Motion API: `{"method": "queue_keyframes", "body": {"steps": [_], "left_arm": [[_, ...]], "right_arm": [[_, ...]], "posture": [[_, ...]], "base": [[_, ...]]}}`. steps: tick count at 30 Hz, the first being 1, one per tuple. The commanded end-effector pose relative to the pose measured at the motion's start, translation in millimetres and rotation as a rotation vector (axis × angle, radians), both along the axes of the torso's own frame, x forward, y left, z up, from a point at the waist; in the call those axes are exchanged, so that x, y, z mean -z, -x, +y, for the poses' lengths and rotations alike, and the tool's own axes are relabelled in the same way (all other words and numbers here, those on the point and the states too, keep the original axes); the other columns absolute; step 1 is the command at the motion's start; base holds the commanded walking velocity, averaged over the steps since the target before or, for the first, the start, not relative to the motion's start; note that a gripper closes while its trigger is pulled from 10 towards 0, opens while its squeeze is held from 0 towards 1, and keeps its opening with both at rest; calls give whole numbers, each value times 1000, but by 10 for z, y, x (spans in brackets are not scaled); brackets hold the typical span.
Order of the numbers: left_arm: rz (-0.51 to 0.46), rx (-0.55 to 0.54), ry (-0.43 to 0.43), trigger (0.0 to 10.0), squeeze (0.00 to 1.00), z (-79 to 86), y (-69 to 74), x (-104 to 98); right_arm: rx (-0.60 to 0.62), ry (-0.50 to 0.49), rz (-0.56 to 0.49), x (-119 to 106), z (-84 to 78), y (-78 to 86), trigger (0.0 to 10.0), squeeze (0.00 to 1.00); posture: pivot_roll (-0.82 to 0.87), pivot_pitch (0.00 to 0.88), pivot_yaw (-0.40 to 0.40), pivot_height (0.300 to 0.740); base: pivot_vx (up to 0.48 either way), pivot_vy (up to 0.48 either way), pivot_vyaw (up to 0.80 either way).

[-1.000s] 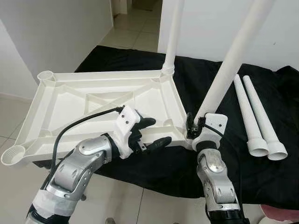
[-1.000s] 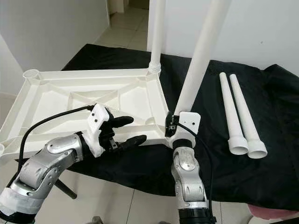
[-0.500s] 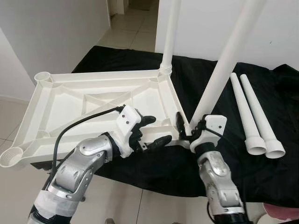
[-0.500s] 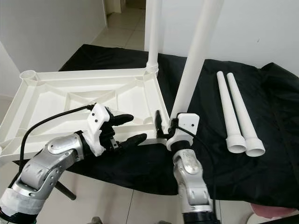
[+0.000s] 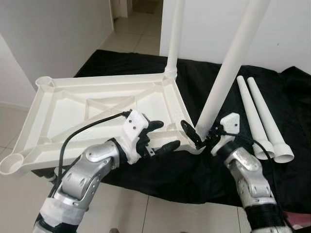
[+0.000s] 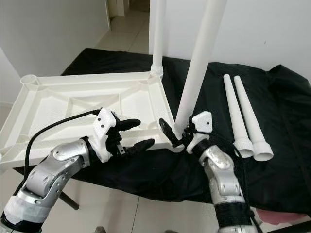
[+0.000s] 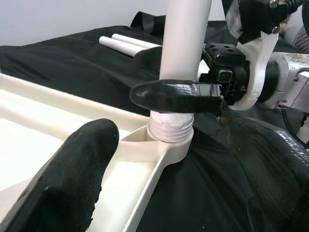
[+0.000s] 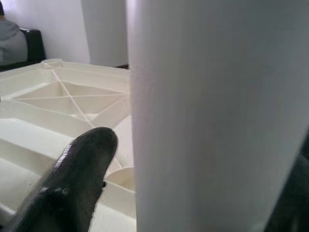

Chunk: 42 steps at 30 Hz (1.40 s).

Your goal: Building children table

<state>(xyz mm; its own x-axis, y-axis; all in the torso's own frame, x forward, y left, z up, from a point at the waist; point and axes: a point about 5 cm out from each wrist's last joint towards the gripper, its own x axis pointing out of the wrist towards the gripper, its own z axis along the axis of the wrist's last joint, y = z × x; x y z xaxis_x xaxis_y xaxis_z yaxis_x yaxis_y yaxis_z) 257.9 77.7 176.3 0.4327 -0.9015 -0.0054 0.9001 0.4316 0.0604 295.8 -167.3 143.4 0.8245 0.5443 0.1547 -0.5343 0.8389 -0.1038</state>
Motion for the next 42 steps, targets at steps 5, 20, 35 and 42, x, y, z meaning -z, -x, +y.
{"method": "queue_keyframes", "body": {"steps": [5,20,35,42], "left_arm": [[-22,-43,-2,10000,0,19,-32,-15],[-23,-38,-8,10000,0,25,-21,2],[-3,-42,-8,10000,0,29,28,48],[0,-61,-14,10000,0,62,33,66]], "right_arm": [[-34,18,30,79,-42,-51,0,0],[23,-19,72,173,-126,16,10000,0],[470,-120,168,250,21,132,10000,0],[739,-176,189,211,201,212,10000,0]], "posture": [[-29,0,-5,740],[-33,0,-11,740],[-35,0,-26,740],[-30,12,-20,740]], "base": [[0,0,0],[0,0,0],[0,0,0],[0,0,0]]}}
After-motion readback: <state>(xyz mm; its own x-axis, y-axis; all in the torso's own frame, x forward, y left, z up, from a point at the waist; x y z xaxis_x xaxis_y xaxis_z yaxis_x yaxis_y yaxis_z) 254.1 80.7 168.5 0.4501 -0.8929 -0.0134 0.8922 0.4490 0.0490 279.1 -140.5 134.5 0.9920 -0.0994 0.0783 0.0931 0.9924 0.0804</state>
